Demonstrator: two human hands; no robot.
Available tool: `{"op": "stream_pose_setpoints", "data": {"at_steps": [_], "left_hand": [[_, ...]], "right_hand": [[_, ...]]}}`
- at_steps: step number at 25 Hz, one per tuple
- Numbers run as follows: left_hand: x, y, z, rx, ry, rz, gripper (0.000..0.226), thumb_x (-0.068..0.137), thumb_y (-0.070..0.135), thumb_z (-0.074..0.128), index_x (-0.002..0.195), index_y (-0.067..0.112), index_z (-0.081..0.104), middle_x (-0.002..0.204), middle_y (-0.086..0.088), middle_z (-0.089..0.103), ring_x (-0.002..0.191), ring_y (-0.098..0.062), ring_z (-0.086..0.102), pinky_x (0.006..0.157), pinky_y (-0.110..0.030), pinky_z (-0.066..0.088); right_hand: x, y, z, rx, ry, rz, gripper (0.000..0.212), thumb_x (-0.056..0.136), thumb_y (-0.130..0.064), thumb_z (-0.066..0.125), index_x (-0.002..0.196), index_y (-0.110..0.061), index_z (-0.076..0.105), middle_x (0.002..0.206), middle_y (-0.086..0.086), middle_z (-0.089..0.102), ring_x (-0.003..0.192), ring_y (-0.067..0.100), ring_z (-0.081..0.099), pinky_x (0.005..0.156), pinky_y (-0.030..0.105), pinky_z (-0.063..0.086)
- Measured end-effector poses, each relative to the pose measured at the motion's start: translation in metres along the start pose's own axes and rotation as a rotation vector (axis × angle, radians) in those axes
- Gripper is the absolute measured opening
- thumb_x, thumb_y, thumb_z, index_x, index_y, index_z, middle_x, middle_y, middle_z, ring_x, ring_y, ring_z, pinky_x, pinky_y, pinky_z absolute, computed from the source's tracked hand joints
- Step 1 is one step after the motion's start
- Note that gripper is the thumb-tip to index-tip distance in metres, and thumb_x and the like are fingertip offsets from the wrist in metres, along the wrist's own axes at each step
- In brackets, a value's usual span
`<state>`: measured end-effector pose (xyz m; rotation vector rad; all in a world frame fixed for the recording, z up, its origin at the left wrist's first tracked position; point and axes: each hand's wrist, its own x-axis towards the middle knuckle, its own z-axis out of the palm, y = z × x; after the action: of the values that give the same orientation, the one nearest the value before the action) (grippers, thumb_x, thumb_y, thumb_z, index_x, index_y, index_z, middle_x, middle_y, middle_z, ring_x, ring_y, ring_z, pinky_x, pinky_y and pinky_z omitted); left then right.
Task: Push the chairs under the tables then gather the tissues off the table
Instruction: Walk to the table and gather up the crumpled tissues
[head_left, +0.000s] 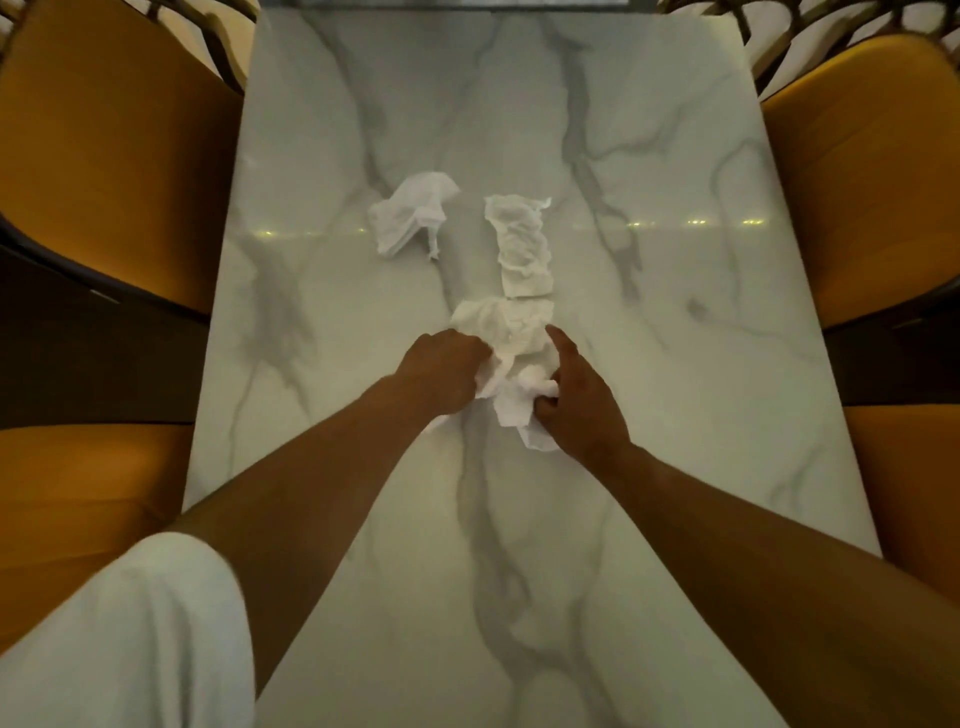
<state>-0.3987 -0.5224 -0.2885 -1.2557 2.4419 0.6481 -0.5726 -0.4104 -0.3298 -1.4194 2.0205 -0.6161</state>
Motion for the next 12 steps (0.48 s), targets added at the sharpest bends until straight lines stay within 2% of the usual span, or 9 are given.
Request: {"op": "stream_pose_setpoints", "data": {"at_steps": [1, 3, 4, 6, 7, 9, 12], "left_hand": [[0.001, -0.004, 0.004, 0.001, 0.022, -0.004, 0.033, 0.093, 0.021, 0.062, 0.125, 0.022, 0.068, 0.123, -0.006, 0.067, 0.113, -0.028, 0.060, 0.095, -0.037, 0.046], [-0.005, -0.015, 0.018, 0.073, 0.132, 0.023, 0.020, 0.092, 0.025, 0.062, 0.106, 0.017, 0.075, 0.108, -0.008, 0.068, 0.102, -0.030, 0.059, 0.081, -0.038, 0.044], [-0.010, -0.024, 0.026, 0.080, 0.227, 0.039, 0.019, 0.090, 0.028, 0.067, 0.098, 0.014, 0.076, 0.101, -0.010, 0.065, 0.097, -0.032, 0.058, 0.073, -0.038, 0.042], [-0.019, -0.044, 0.036, 0.086, 0.390, 0.037, 0.021, 0.078, 0.031, 0.081, 0.082, 0.011, 0.077, 0.094, -0.012, 0.062, 0.088, -0.035, 0.055, 0.065, -0.038, 0.042], [-0.023, -0.053, 0.037, 0.079, 0.443, 0.017, 0.023, 0.072, 0.031, 0.086, 0.077, 0.011, 0.077, 0.099, -0.013, 0.063, 0.092, -0.036, 0.055, 0.066, -0.040, 0.045], [-0.025, -0.067, 0.034, 0.069, 0.496, 0.003, 0.021, 0.067, 0.028, 0.089, 0.075, 0.012, 0.078, 0.120, -0.013, 0.063, 0.113, -0.040, 0.051, 0.082, -0.047, 0.048], [-0.021, -0.081, 0.028, 0.113, 0.532, 0.051, 0.019, 0.065, 0.025, 0.090, 0.076, 0.014, 0.079, 0.138, -0.015, 0.058, 0.133, -0.042, 0.043, 0.101, -0.053, 0.044]], "right_hand": [[0.004, 0.001, -0.001, 0.034, 0.046, -0.002, 0.079, 0.086, -0.014, 0.067, 0.156, -0.023, 0.032, 0.123, 0.008, 0.066, 0.105, 0.027, 0.065, 0.095, 0.038, 0.053], [0.013, 0.003, -0.005, 0.082, 0.089, -0.012, 0.072, 0.083, -0.006, 0.066, 0.149, -0.018, 0.041, 0.095, 0.002, 0.067, 0.085, 0.021, 0.064, 0.087, 0.039, 0.055], [0.018, 0.002, -0.008, 0.094, 0.089, -0.022, 0.071, 0.082, -0.002, 0.064, 0.148, -0.018, 0.042, 0.081, -0.004, 0.061, 0.074, 0.017, 0.060, 0.081, 0.039, 0.055], [0.033, 0.000, -0.014, 0.099, 0.088, -0.054, 0.076, 0.080, 0.002, 0.060, 0.150, -0.022, 0.040, 0.070, -0.006, 0.054, 0.066, 0.012, 0.057, 0.072, 0.033, 0.052], [0.042, -0.003, -0.015, 0.097, 0.086, -0.070, 0.080, 0.080, 0.002, 0.059, 0.152, -0.025, 0.038, 0.069, -0.004, 0.054, 0.066, 0.011, 0.057, 0.070, 0.029, 0.051], [0.061, -0.011, -0.017, 0.082, 0.066, -0.091, 0.086, 0.080, 0.001, 0.059, 0.155, -0.030, 0.033, 0.069, 0.004, 0.057, 0.065, 0.015, 0.058, 0.067, 0.024, 0.048], [0.088, -0.022, -0.012, 0.033, 0.022, -0.119, 0.090, 0.081, -0.002, 0.059, 0.158, -0.034, 0.027, 0.067, 0.007, 0.056, 0.062, 0.017, 0.056, 0.065, 0.027, 0.045]]}}
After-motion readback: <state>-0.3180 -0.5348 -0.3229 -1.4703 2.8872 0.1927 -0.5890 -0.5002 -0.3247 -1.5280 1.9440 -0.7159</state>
